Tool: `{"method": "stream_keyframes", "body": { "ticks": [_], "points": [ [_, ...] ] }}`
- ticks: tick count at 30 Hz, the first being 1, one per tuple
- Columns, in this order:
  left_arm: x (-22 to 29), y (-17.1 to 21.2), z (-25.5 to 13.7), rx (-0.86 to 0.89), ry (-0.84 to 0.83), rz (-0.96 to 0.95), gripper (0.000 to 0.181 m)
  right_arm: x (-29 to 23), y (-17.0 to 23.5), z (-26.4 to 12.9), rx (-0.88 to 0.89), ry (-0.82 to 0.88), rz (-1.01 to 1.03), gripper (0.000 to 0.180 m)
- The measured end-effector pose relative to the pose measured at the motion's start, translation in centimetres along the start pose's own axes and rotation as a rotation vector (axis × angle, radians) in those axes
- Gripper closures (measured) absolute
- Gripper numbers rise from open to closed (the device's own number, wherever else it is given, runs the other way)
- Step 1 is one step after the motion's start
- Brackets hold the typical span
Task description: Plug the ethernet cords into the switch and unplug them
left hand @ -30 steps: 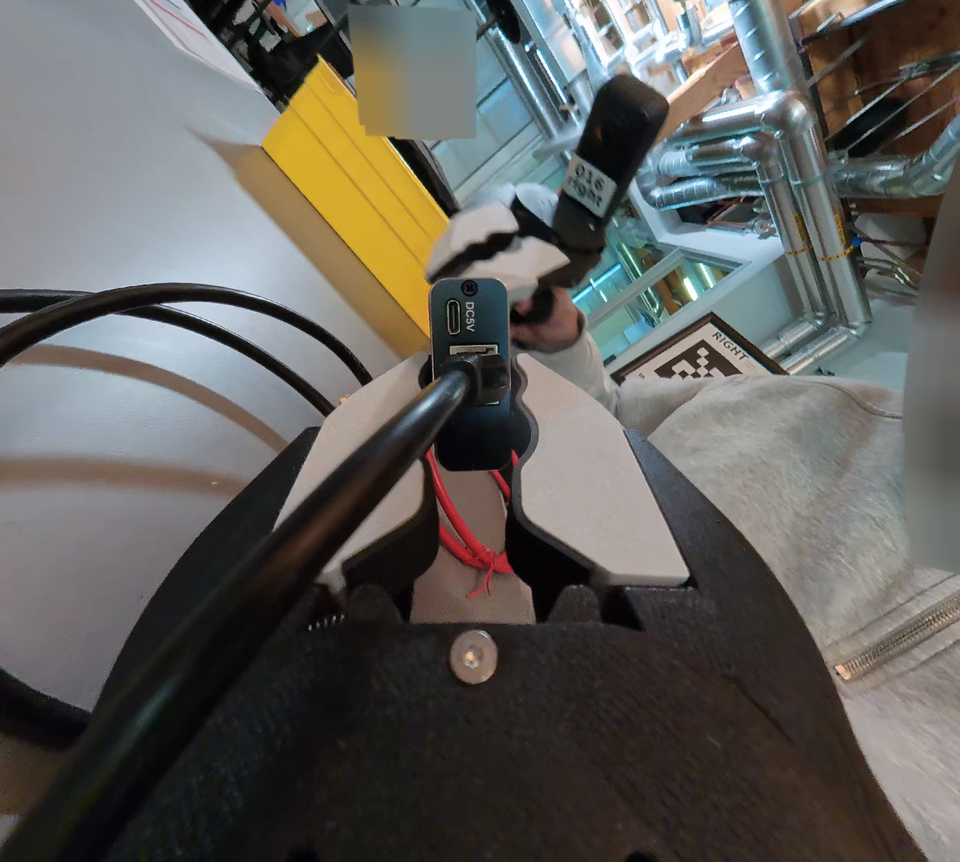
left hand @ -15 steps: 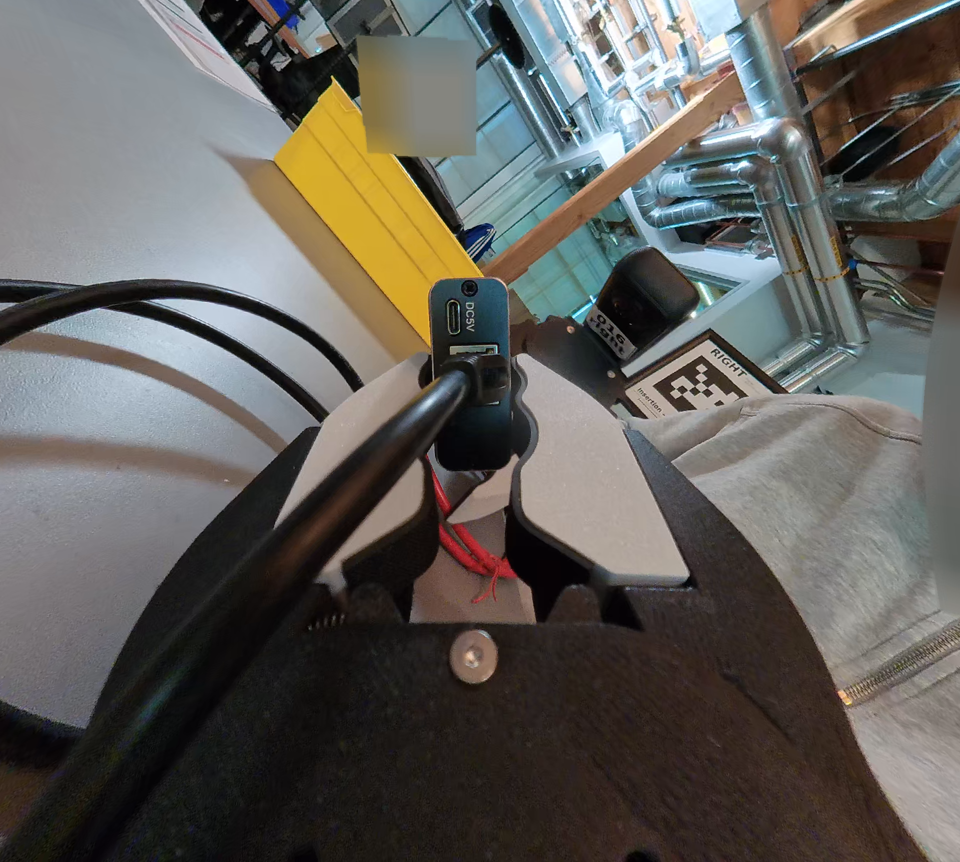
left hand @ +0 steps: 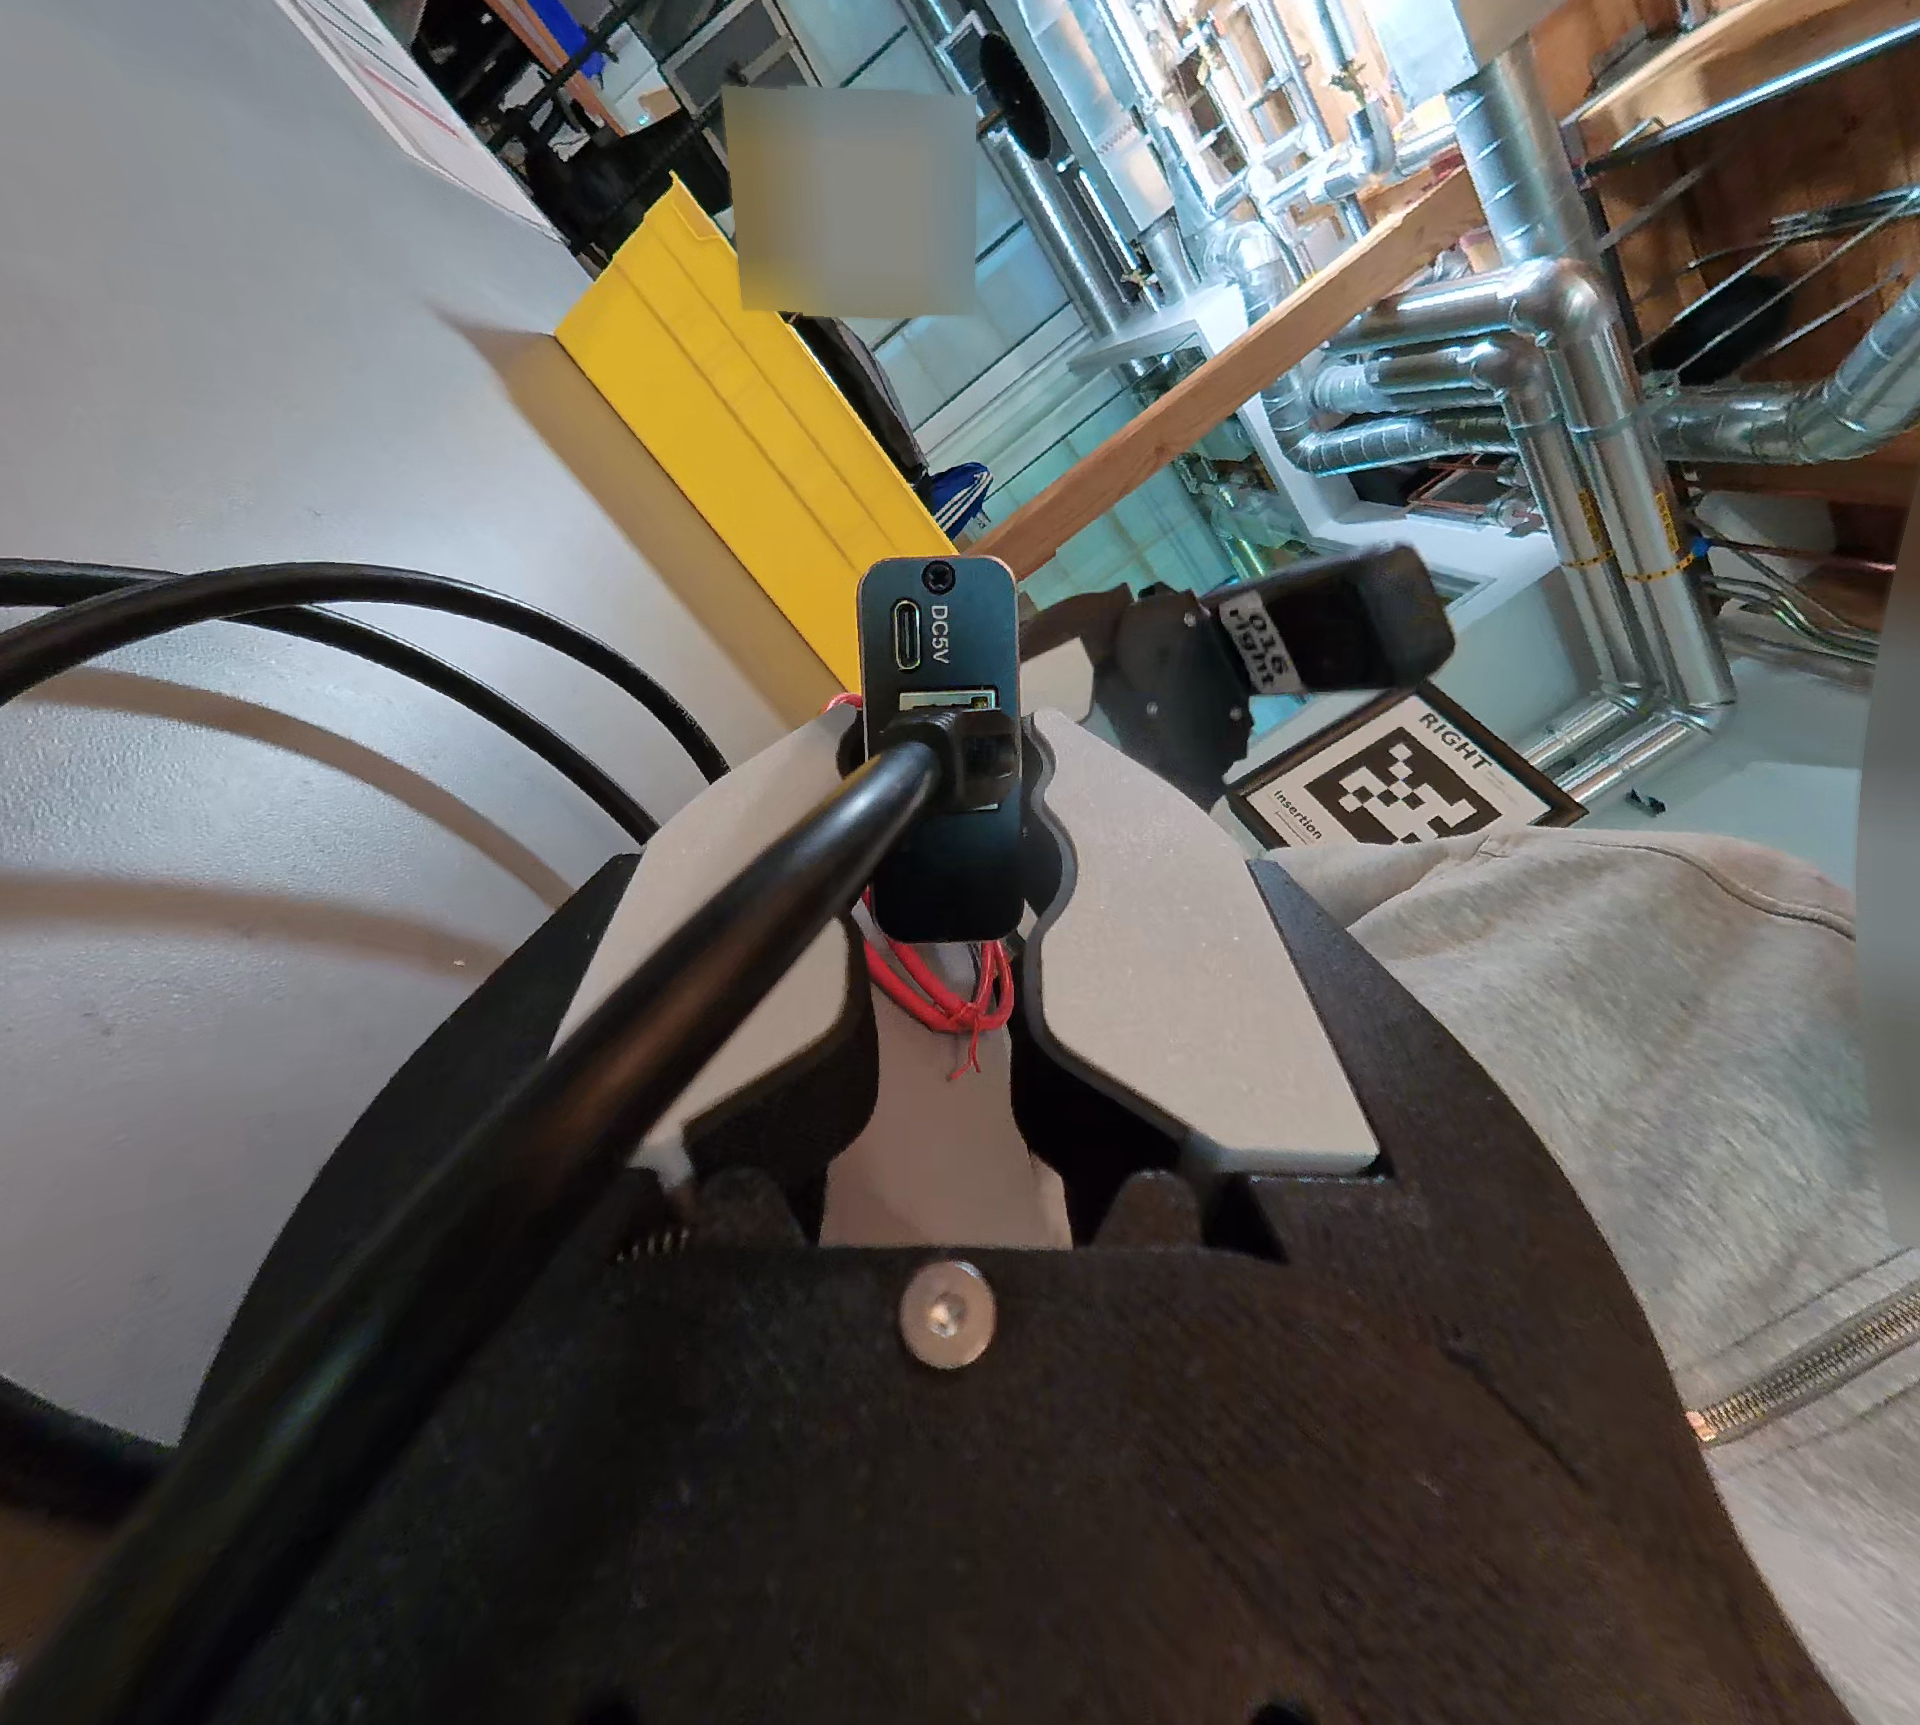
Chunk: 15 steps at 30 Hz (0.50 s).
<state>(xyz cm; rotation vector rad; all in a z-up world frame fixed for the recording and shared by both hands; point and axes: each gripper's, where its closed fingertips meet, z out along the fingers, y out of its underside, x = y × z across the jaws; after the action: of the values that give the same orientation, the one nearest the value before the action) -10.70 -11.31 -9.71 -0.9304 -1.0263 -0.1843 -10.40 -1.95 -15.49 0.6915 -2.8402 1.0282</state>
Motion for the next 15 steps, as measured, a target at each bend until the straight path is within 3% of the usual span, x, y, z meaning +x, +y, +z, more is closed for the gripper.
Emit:
{"method": "stream_keyframes", "body": {
  "ticks": [3, 6, 12, 15],
  "points": [
    [0.0, -0.1, 0.0, 0.003, 0.001, -0.002, 0.157, 1.4, -0.7, -0.5, 0.021, 0.033, 0.306, 0.134],
    [0.0, 0.0, 0.0, 0.001, 0.000, -0.001, 0.157, 2.4, -0.2, 0.3, 0.024, 0.064, 0.583, 0.133],
    [0.0, -0.1, 0.0, 0.003, 0.003, -0.003, 0.157, 1.8, 2.1, 2.8, -0.157, 0.160, 0.460, 0.124],
    [0.0, -0.1, 0.0, 0.003, 0.003, -0.003, 0.157, 1.4, 1.3, 3.4, -0.145, 0.160, 0.414, 0.140]
  ]
}}
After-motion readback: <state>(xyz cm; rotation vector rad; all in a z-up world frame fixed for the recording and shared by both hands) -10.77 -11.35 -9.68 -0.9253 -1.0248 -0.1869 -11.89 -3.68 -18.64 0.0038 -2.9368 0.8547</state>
